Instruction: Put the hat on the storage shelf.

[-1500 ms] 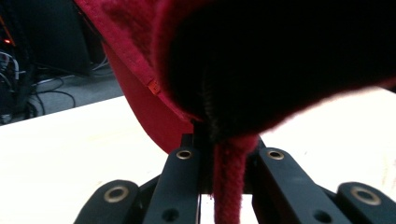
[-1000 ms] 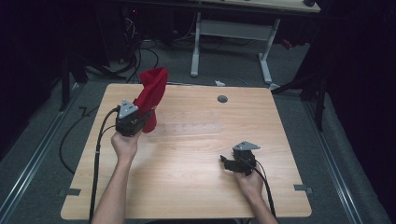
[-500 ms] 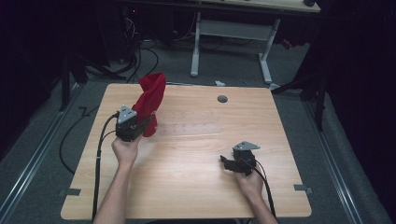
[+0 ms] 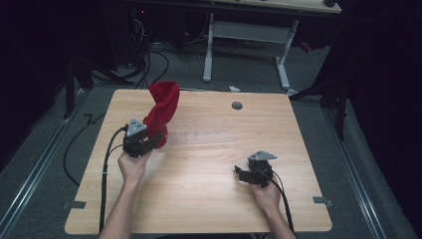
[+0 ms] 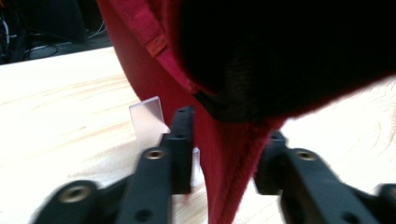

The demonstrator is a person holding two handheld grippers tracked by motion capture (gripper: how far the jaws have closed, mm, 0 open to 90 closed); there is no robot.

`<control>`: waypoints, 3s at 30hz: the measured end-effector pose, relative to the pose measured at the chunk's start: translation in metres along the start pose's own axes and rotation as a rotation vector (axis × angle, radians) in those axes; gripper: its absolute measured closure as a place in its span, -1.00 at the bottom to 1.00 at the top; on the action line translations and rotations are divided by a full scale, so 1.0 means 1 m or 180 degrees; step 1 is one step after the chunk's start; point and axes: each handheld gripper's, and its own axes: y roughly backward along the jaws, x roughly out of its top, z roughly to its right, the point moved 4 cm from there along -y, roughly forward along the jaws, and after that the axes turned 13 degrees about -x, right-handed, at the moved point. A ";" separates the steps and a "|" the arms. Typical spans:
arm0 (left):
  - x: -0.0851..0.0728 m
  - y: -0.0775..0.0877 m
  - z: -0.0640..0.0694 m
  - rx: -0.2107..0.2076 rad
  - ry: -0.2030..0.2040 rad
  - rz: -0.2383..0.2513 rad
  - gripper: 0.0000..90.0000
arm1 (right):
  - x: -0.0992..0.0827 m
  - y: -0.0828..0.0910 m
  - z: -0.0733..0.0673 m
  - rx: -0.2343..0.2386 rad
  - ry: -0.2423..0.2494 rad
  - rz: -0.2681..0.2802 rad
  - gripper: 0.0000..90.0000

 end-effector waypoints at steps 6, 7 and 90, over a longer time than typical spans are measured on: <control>-0.003 0.009 -0.001 0.0120 -0.0009 -0.0082 -0.03 | 0.000 0.000 0.000 0.0004 0.0004 0.0000 -0.24; -0.004 0.011 -0.001 0.0123 -0.0015 -0.0079 -0.06 | 0.000 0.000 0.000 0.0006 0.0003 -0.0001 -0.24; -0.121 0.015 0.040 0.0016 -0.0279 -0.0876 -0.22 | 0.000 0.000 0.000 0.0020 0.0034 0.0011 -0.24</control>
